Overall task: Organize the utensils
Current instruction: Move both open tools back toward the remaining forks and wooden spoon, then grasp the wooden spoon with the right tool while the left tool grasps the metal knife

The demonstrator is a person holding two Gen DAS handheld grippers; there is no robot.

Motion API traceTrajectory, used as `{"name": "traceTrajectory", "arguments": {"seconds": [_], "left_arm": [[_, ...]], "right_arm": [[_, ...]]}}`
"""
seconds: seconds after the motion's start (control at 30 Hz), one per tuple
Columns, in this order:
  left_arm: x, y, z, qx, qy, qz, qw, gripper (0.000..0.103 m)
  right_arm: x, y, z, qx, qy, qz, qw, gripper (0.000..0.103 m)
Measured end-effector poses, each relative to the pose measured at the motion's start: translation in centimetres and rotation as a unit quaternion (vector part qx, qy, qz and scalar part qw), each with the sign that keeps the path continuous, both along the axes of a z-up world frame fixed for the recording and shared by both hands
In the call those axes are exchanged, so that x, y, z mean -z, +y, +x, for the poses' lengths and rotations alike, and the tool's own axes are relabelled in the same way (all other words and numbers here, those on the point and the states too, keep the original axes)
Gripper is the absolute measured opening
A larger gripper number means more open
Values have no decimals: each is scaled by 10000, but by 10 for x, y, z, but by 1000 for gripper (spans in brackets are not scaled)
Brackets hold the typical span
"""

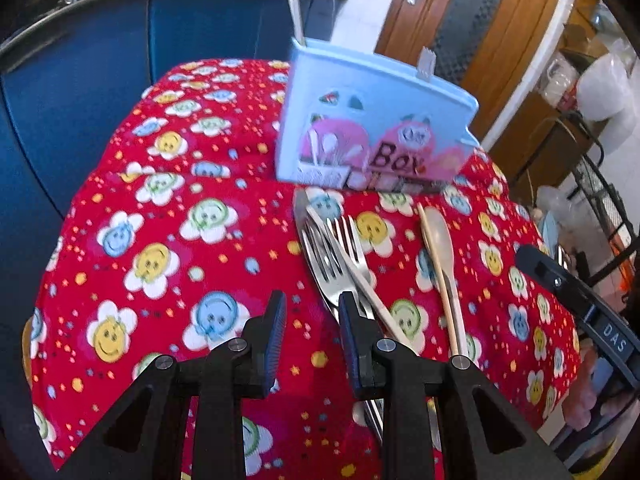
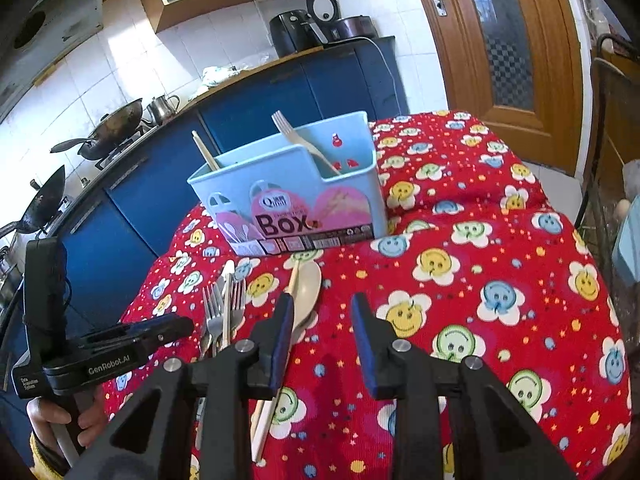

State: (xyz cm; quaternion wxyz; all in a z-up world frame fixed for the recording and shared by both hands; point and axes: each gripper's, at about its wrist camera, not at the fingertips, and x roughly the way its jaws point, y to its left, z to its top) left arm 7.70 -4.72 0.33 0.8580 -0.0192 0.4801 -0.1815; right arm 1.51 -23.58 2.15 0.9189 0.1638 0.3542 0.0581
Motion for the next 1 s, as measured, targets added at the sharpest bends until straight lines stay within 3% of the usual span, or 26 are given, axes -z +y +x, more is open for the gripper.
{"name": "traceTrajectory", "arguments": {"seconds": [0.23, 0.73, 1.0], "left_arm": [[13, -11, -7, 263, 433, 24, 9987, 27], [15, -20, 23, 251, 270, 103, 9993, 27], [19, -10, 32, 116, 244, -152, 9995, 12]], "right_arm": [[7, -5, -3, 50, 94, 69, 9999, 33], [14, -7, -3, 32, 189, 124, 9997, 34], [18, -3, 1, -55, 266, 119, 9996, 34]]}}
